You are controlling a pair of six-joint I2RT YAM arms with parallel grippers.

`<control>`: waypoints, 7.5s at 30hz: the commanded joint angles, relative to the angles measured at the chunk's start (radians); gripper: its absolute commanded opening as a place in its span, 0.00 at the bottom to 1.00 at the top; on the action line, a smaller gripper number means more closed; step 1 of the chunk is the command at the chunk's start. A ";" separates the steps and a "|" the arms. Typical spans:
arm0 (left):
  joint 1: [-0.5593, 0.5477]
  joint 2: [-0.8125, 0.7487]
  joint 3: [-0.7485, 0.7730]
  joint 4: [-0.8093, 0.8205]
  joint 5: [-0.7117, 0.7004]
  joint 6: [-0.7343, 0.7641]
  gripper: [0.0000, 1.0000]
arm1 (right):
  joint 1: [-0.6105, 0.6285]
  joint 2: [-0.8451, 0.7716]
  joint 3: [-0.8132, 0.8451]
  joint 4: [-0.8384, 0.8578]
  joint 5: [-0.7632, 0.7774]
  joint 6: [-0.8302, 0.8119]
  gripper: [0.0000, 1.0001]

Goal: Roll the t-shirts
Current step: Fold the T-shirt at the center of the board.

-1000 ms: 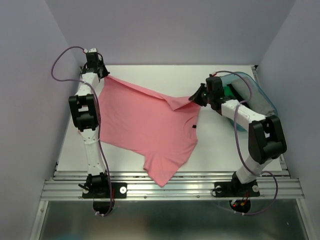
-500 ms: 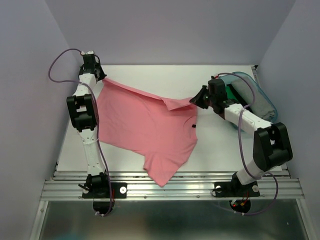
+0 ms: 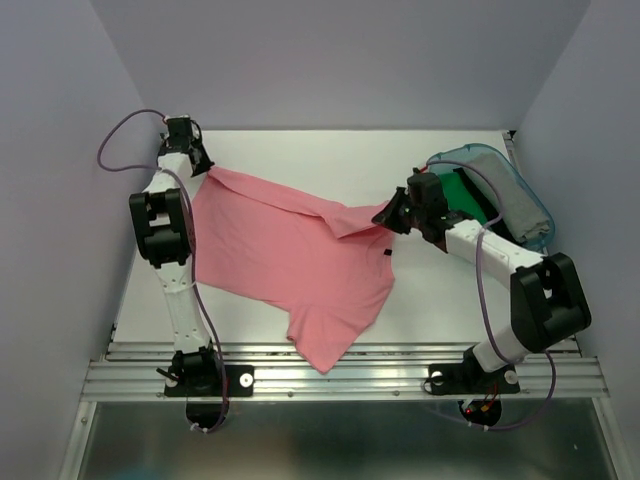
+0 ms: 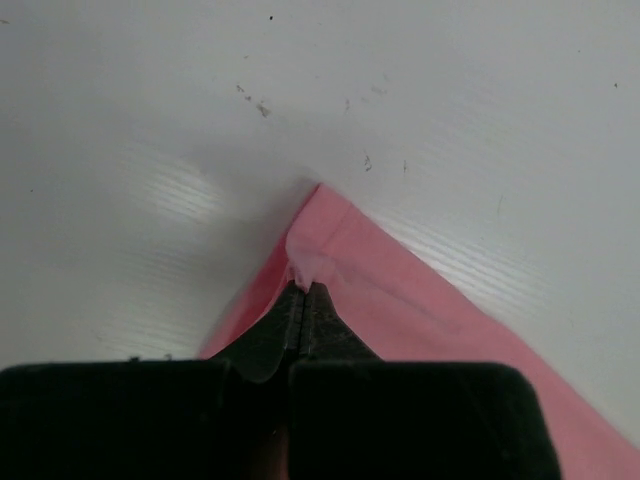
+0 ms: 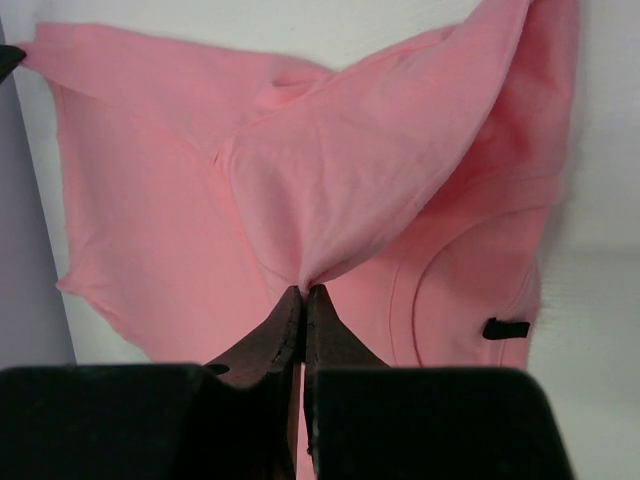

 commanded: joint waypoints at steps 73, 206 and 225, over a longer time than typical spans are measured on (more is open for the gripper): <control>-0.112 -0.371 -0.333 -0.081 -0.128 -0.065 0.68 | 0.370 0.151 0.092 -0.222 0.361 -0.312 0.56; -0.106 -0.200 -0.358 -0.115 -0.114 -0.059 0.62 | -0.031 0.248 0.236 -0.152 0.329 -0.285 0.01; -0.106 -0.203 -0.358 -0.113 -0.102 -0.059 0.62 | -0.031 0.353 0.334 -0.193 0.276 -0.363 0.22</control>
